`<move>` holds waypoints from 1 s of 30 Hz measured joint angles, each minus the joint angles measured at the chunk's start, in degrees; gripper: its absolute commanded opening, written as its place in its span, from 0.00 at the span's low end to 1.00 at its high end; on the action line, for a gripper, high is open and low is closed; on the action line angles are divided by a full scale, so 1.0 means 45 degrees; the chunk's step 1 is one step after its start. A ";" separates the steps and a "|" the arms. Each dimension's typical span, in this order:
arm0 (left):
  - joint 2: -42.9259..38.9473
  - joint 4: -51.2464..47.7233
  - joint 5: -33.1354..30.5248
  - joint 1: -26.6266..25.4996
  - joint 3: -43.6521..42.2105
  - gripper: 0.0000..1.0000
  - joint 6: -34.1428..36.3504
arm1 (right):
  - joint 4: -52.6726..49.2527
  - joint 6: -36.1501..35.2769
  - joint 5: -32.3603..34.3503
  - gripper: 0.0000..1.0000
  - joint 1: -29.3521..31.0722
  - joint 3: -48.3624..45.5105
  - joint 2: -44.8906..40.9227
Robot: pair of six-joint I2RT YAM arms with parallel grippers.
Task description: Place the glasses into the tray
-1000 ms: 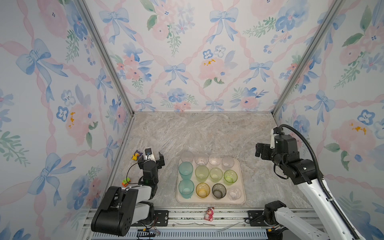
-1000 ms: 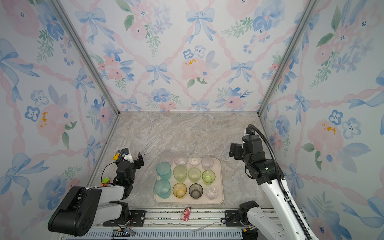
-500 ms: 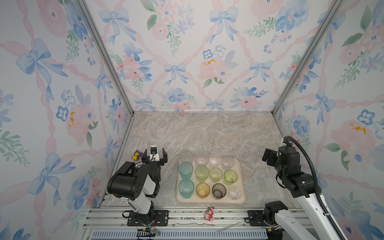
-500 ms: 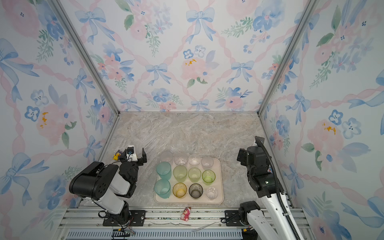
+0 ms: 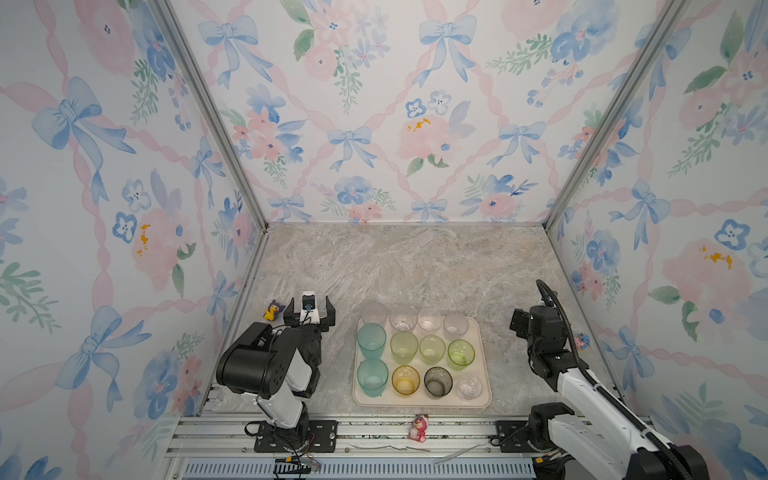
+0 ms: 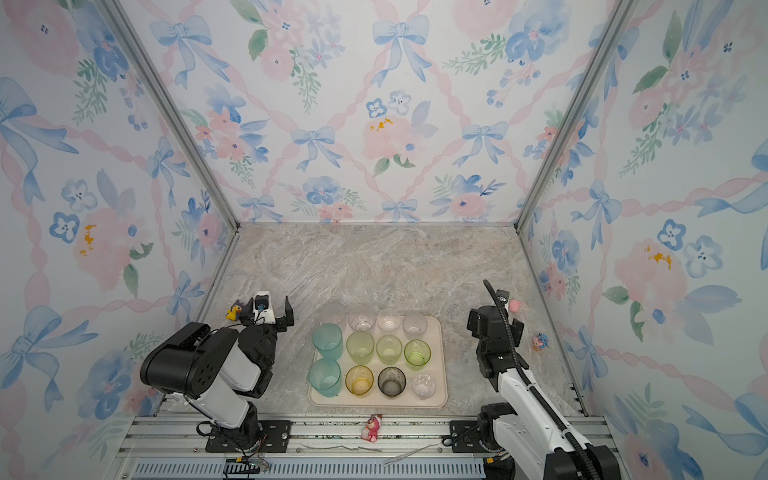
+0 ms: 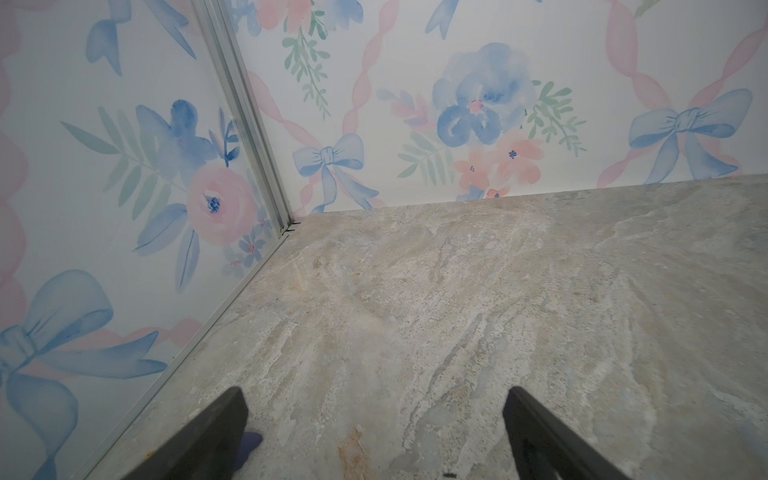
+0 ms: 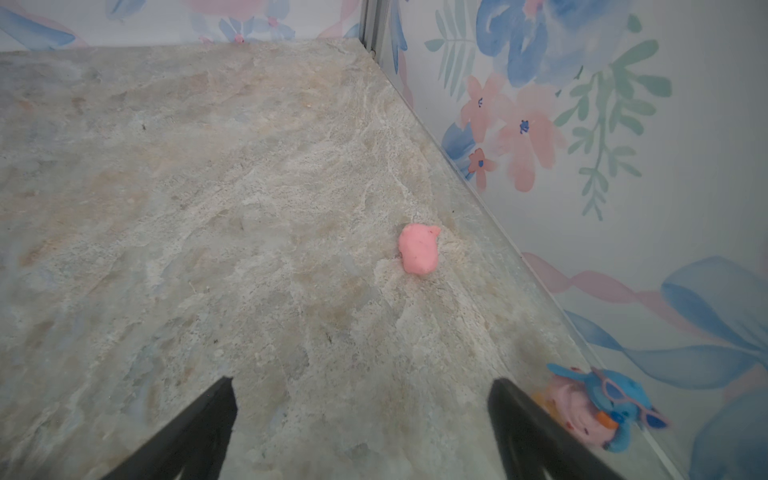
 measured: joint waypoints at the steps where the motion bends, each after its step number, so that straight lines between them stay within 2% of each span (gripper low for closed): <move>1: 0.0000 0.0005 0.0000 0.0000 0.0000 0.98 0.0000 | 0.0549 -0.0107 -0.0199 0.97 -0.0180 0.0000 0.0102; 8: 0.0000 0.0005 0.0000 0.0000 0.0000 0.98 0.0000 | 0.3745 -0.0214 -0.1608 0.97 -0.0874 -0.0078 0.1491; 13: 0.0000 0.0005 0.0000 0.0000 0.0000 0.98 0.0000 | 0.6698 -0.0437 -0.2288 0.97 -0.0879 -0.0335 0.3949; 18: 0.0000 0.0005 0.0000 0.0000 0.0000 0.98 0.0000 | 0.8743 -0.0981 -0.2725 0.97 -0.0845 -0.0340 0.5921; 25: 0.0000 0.0000 0.0000 0.0000 0.0000 0.98 0.0000 | 1.0720 -0.1710 -0.3512 0.97 -0.0602 -0.0282 0.7776; 30: 0.0000 0.0005 0.0000 0.0000 0.0000 0.98 0.0000 | 1.0443 -0.1938 -0.3866 0.97 -0.0539 0.0223 0.8257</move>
